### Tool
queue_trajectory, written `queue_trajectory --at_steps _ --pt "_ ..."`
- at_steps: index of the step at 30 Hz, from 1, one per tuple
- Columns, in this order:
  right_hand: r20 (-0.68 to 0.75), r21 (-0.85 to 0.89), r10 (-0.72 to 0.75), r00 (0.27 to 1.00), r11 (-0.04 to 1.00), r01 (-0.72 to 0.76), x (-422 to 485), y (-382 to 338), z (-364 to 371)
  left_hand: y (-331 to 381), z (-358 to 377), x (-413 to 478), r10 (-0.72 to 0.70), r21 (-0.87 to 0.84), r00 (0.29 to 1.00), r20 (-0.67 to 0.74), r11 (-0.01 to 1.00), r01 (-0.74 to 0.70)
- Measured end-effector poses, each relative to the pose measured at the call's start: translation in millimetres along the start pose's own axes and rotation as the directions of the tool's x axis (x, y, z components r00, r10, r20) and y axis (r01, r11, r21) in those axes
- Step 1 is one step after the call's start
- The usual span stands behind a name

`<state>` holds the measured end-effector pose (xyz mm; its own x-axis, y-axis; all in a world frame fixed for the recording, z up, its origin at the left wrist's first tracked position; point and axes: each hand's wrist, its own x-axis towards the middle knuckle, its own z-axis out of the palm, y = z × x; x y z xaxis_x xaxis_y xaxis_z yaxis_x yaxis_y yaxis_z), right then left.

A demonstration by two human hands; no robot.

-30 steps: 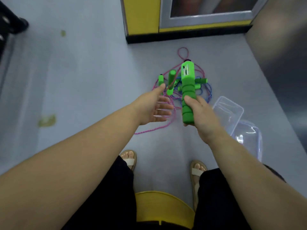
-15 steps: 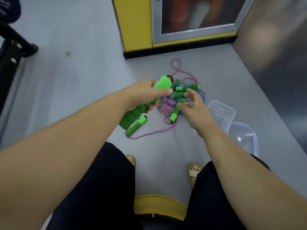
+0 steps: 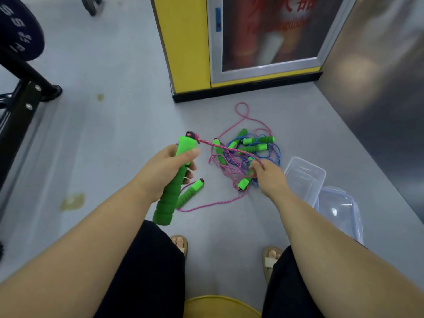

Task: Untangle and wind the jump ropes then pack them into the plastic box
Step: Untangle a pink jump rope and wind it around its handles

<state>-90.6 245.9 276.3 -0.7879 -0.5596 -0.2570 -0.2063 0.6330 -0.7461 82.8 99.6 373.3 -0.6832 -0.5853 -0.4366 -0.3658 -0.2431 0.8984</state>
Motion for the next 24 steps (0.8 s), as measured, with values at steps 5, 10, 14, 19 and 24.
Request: queue_trajectory --at_steps 5,10,14,19,24 --pt "-0.195 0.254 -0.33 0.924 0.893 0.372 -35 -55 -16 -10 9 5 -0.13 -0.233 0.972 -0.197 0.969 0.083" --pt "0.157 0.182 -0.422 0.893 0.901 0.393 -66 -63 -12 -4 43 0 0.039 -0.312 0.998 -0.041 0.949 -0.05" --pt "0.385 0.027 -0.314 0.868 0.944 0.329 -54 -58 -13 -7 53 1 -0.013 -0.258 0.994 0.108 0.965 0.041" --pt "0.524 -0.015 -0.255 0.813 0.951 0.308 -50 -46 -7 -5 52 -1 -0.015 -0.201 0.999 0.049 0.979 0.025" --pt "0.471 -0.505 0.097 0.877 0.844 0.178 1 6 -2 4 29 8 -0.057 -0.448 0.992 -0.111 0.894 0.001"
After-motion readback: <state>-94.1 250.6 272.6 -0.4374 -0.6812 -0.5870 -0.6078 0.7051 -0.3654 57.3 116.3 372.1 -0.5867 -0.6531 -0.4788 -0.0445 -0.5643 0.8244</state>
